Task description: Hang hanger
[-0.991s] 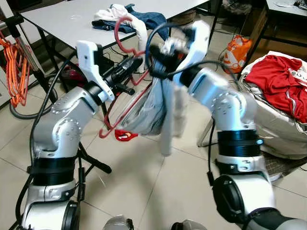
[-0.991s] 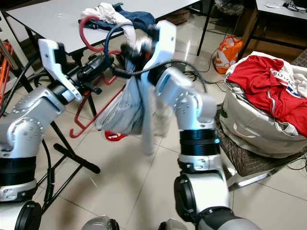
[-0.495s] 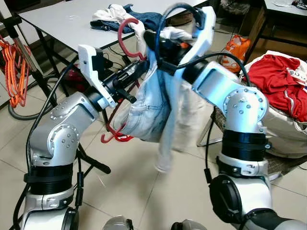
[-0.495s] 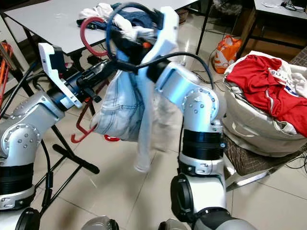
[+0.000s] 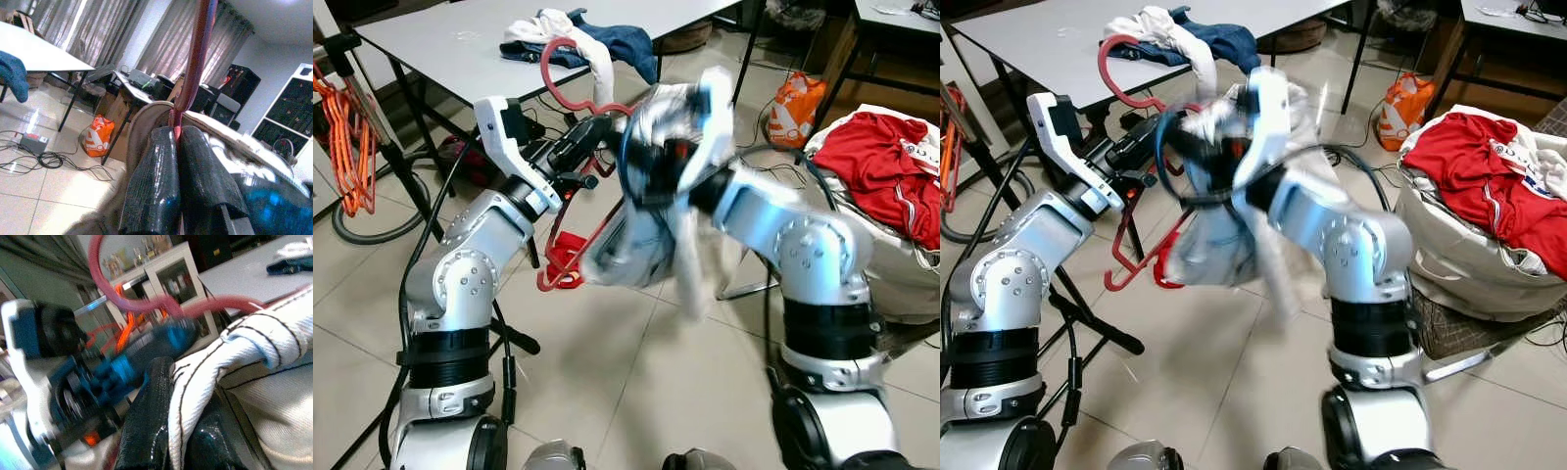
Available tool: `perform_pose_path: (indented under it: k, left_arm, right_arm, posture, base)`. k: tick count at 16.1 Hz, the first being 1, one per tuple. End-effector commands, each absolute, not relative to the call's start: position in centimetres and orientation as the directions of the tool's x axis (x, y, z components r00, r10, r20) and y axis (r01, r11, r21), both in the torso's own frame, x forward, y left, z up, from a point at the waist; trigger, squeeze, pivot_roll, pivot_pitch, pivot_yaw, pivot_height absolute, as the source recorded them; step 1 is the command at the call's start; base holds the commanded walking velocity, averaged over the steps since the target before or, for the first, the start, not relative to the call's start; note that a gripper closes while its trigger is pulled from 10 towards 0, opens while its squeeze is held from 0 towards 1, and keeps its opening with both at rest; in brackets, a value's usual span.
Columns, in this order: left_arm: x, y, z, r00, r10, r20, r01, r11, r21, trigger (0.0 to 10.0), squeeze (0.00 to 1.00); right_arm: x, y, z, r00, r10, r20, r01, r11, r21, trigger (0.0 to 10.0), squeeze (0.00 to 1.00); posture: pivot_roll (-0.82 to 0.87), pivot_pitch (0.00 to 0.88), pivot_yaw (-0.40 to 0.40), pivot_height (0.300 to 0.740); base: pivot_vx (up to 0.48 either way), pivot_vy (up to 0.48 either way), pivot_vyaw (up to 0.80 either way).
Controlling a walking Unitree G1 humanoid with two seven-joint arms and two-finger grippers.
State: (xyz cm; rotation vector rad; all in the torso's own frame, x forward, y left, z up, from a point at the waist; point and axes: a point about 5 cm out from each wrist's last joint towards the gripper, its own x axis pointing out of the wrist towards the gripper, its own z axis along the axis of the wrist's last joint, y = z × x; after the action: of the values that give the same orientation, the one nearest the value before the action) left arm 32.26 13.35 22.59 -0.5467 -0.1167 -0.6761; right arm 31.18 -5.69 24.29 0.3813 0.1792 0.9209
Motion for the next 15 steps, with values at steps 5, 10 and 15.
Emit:
perform_pose_path:
  k: [5, 10, 15]
  left_arm:
    - [32.6, 13.1, 25.1, 0.753, -0.541, 0.374, 0.658, 0.619, -0.429, 10.0, 0.0]
    - [32.5, 12.9, 25.1, 0.746, -0.554, 0.369, 0.666, 0.614, -0.425, 10.0, 0.0]
    - [32.1, 12.3, 24.9, 0.727, -0.583, 0.363, 0.687, 0.6, -0.41, 10.0, 0.0]
  right_arm:
    - [30.4, -5.4, 22.4, 0.525, 0.85, -0.049, -0.803, 0.513, 0.304, 0.0, 0.0]
    - [30.9, -5.5, 22.4, 0.557, 0.83, -0.027, -0.79, 0.54, 0.292, 0.0, 0.0]
    - [31.2, -5.3, 22.2, 0.574, 0.819, -0.024, -0.783, 0.557, 0.277, 0.0, 0.0]
  posture:
    - [-0.1, 0.0, 0.006, 0.74]
    - [-0.1, 0.0, 0.007, 0.74]
    - [-0.1, 0.0, 0.004, 0.74]
  base:
    - [0.0, 0.0, 0.0]
    - [0.0, 0.0, 0.0]
    - [0.0, 0.0, 0.0]
